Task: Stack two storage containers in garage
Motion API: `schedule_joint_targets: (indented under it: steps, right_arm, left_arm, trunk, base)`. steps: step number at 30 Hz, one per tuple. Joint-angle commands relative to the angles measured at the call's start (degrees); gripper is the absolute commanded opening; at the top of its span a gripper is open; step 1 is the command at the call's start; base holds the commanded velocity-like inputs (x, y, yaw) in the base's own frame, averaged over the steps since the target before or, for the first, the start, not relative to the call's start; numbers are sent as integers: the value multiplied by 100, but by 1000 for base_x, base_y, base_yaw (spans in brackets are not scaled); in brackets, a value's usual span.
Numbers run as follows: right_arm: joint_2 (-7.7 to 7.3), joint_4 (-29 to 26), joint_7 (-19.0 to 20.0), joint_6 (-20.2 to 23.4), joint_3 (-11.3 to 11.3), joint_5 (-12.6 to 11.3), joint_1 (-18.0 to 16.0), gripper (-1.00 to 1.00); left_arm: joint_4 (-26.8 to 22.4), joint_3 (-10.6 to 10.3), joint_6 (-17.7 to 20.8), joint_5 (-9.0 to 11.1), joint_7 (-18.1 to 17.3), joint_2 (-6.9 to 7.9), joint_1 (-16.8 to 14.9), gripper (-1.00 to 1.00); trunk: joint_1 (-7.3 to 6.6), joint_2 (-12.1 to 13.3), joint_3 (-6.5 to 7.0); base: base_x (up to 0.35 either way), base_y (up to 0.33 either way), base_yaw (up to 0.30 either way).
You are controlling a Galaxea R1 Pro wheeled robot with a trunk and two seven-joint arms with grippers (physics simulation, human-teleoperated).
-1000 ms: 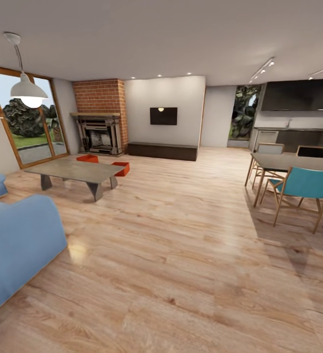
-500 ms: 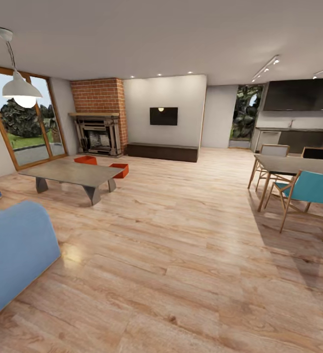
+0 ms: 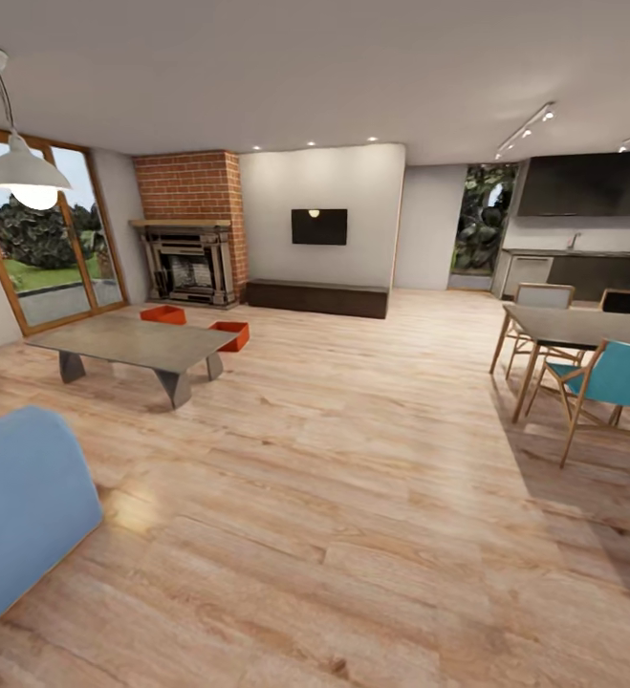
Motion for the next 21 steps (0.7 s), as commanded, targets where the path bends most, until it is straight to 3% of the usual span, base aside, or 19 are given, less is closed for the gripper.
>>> schedule_joint_targets:
  steps: [1, 21]
  right_arm:
    - [3, 17, 3, -32, 48, -49, -6, 100]
    - [-1, 17, 3, -32, 48, -44, -6, 100]
  left_arm:
    - [-1, 0, -12, 42, -1, 0, -1, 100]
    - [-1, 0, -12, 42, -1, 1, -1, 100]
  trunk:
    - [3, -2, -5]
    - [3, -2, -5]
  base:
    - [325, 0, 0]
    - [325, 0, 0]
